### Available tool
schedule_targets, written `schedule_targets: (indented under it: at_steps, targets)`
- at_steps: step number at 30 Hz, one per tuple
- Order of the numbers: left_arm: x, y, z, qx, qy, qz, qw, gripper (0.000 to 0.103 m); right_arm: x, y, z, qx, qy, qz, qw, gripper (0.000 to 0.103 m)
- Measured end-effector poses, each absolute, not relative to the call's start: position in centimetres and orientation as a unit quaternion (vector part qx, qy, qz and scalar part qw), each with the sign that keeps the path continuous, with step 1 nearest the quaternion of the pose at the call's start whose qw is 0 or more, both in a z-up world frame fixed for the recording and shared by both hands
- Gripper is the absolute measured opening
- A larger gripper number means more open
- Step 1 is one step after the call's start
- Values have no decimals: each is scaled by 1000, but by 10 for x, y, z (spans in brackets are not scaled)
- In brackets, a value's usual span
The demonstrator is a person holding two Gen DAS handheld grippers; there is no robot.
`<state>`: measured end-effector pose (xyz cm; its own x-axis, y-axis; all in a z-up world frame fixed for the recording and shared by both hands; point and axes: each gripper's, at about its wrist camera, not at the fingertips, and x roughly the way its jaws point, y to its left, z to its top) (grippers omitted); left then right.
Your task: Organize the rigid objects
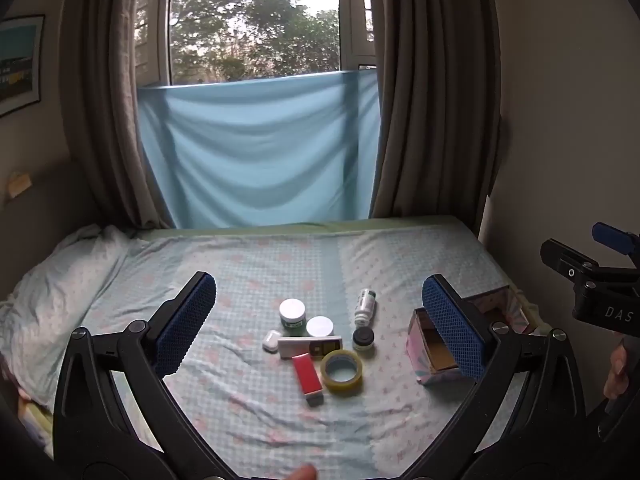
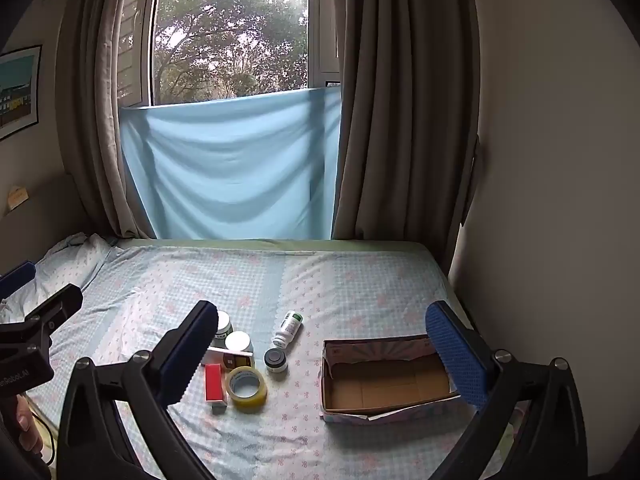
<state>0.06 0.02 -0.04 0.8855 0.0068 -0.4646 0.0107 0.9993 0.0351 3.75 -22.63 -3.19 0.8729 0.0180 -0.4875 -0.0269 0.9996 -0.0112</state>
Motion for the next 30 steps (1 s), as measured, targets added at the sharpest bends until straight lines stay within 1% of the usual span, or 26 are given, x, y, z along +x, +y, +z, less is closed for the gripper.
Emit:
schedule_targets:
  at_steps: [15, 18, 30]
  targets:
    - [4, 0, 0, 6, 226, -4, 974, 102, 43, -226, -24, -11, 250, 7, 968, 103]
    - [4, 1, -2, 6, 224, -3, 975, 102, 42, -227, -32, -9, 247, 5, 969, 103]
    - [2, 1, 0, 6, 221, 3, 975, 102, 42, -226, -32, -6, 247, 7, 969, 103]
